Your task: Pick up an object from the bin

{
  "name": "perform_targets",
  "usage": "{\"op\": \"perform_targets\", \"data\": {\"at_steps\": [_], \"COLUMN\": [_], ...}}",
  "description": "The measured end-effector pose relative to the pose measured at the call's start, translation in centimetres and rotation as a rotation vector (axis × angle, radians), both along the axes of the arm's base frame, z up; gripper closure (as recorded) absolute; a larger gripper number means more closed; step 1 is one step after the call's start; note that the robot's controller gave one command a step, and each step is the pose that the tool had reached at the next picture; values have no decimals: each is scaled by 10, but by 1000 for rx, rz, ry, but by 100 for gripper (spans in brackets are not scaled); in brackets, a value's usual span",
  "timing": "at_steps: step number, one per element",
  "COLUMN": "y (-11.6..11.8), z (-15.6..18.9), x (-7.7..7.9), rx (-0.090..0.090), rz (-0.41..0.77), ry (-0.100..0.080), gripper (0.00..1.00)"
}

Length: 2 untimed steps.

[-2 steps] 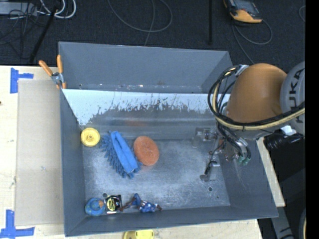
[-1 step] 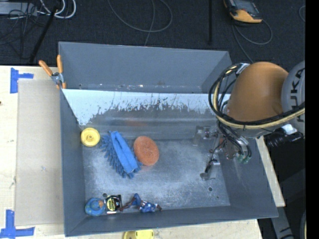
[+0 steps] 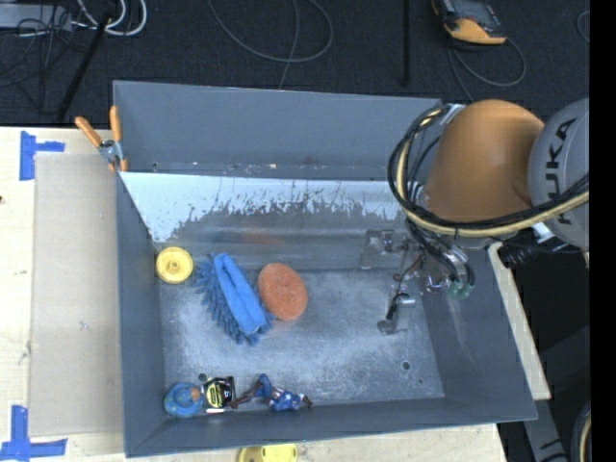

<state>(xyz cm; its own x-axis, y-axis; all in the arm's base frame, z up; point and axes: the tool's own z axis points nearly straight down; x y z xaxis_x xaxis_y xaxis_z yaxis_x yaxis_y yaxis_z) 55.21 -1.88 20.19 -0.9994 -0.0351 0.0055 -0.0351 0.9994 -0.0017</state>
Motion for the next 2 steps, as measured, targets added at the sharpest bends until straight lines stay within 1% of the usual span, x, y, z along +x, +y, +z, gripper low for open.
{"op": "perform_targets", "data": {"at_steps": [1, 2], "y": [30, 51], "z": [-18, -28], "x": [23, 28], "rx": [3, 2], "rz": [29, -208], "ry": [-12, -6], "gripper": [0, 0]}}
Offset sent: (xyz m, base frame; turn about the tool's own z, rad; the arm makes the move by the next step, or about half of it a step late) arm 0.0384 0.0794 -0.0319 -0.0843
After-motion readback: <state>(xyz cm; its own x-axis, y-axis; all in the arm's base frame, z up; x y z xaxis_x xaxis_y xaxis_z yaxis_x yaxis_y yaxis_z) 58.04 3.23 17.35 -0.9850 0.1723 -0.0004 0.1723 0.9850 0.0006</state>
